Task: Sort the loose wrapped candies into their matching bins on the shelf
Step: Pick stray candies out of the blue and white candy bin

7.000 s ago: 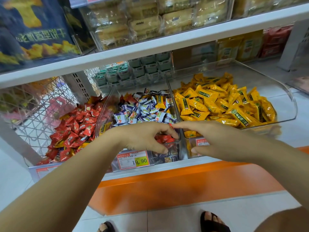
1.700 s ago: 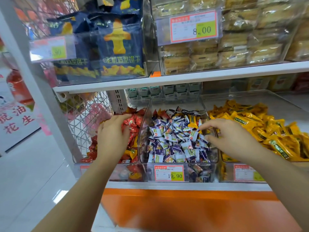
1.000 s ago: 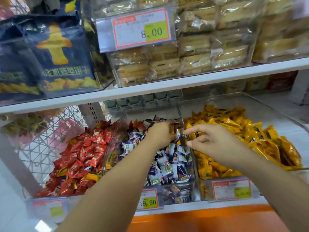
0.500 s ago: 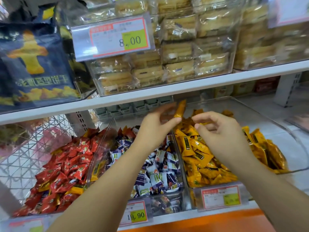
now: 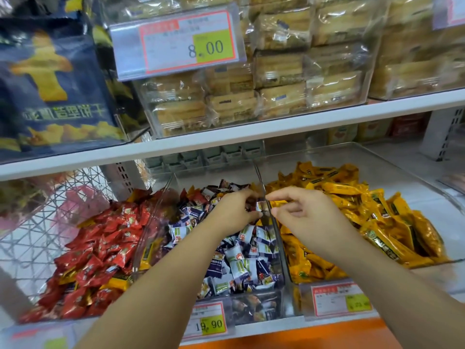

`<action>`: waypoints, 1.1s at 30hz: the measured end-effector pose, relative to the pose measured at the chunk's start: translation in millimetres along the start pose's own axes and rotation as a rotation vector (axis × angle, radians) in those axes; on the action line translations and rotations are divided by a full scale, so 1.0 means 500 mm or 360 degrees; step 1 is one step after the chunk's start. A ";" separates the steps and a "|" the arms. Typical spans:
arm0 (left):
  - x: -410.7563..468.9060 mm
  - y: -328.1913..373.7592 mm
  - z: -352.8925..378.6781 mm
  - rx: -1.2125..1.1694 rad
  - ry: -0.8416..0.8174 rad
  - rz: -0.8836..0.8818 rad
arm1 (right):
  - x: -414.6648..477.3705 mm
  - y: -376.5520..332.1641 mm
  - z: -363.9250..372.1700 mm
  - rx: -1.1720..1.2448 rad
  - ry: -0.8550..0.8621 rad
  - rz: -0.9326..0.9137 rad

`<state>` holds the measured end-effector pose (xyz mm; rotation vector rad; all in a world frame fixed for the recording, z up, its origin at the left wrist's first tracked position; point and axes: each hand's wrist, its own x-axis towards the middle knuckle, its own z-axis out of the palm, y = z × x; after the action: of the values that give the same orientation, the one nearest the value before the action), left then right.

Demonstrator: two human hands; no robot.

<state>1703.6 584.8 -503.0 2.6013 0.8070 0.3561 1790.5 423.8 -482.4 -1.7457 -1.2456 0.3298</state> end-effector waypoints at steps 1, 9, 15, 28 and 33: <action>0.000 0.000 0.001 -0.0043 -0.0001 -0.0001 | 0.000 0.000 0.002 -0.0007 -0.0004 0.0001; -0.034 -0.008 -0.011 -0.0212 -0.0139 0.0059 | -0.005 -0.009 0.006 -0.0057 -0.0042 -0.0005; -0.074 0.000 -0.036 -0.0174 -0.0064 0.0112 | -0.006 -0.012 0.008 -0.0064 -0.0029 -0.0004; -0.267 -0.120 -0.166 0.0075 0.1253 -0.0252 | -0.004 -0.035 0.042 -0.0275 0.0173 0.0017; -0.293 -0.170 -0.172 0.0153 0.1008 -0.0490 | -0.001 -0.056 0.059 -0.0421 0.0256 0.0047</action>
<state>1515.1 588.4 -481.7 2.3979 1.4347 1.0955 1753.8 440.2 -475.8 -1.9744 -1.1889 0.0400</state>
